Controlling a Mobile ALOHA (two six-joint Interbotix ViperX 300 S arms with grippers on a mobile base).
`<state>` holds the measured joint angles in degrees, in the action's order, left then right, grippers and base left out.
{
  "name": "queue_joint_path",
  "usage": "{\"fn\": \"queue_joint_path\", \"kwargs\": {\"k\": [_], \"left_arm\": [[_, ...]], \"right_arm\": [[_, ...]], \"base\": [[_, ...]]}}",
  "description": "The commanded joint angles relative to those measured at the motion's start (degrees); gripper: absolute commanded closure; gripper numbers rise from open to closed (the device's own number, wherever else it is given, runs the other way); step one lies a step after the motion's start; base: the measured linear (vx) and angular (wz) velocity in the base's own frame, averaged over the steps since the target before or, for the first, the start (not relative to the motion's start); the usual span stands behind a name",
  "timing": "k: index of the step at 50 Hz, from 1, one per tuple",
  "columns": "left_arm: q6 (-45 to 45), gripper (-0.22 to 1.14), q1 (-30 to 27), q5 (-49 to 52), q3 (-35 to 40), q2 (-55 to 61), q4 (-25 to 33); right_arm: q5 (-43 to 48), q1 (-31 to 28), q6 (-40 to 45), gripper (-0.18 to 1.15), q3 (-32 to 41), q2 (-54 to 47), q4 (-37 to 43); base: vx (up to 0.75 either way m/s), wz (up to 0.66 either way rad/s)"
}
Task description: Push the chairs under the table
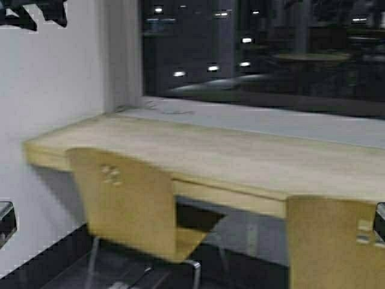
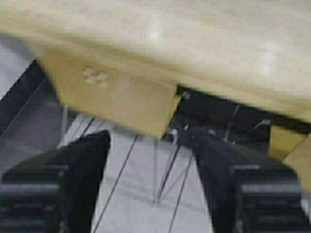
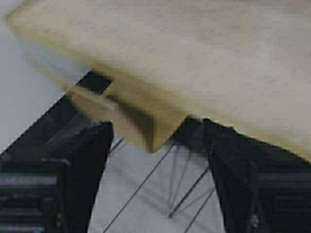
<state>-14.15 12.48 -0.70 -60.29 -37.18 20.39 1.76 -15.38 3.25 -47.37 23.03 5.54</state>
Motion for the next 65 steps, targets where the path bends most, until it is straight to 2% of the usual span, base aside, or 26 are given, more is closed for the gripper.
{"fn": "queue_joint_path", "kwargs": {"k": [1,21,32,52,65], "left_arm": [[0.09,0.04,-0.18,-0.35,0.79,0.09,0.09],[-0.53,0.04,-0.09,-1.85,3.96,9.49,-0.35],[0.0,0.04,-0.18,-1.67,3.87,7.47,-0.35],[2.2,0.04,-0.09,-1.32,3.87,8.61,0.18],[3.87,0.04,0.18,-0.09,4.39,8.17,0.18]], "right_arm": [[0.53,-0.44,-0.18,0.06,1.32,-0.35,0.0],[0.18,-0.53,0.18,0.06,2.99,-2.11,0.09],[-0.09,-0.62,0.09,0.06,2.64,-2.2,0.09],[-0.26,-0.88,-0.18,0.06,5.89,-9.05,0.0],[-1.23,-0.79,-0.18,0.06,5.71,-9.84,0.0]], "base": [[-0.39,0.38],[-0.41,0.45],[-0.46,0.35],[-0.43,-0.03],[-0.47,-0.08]]}}
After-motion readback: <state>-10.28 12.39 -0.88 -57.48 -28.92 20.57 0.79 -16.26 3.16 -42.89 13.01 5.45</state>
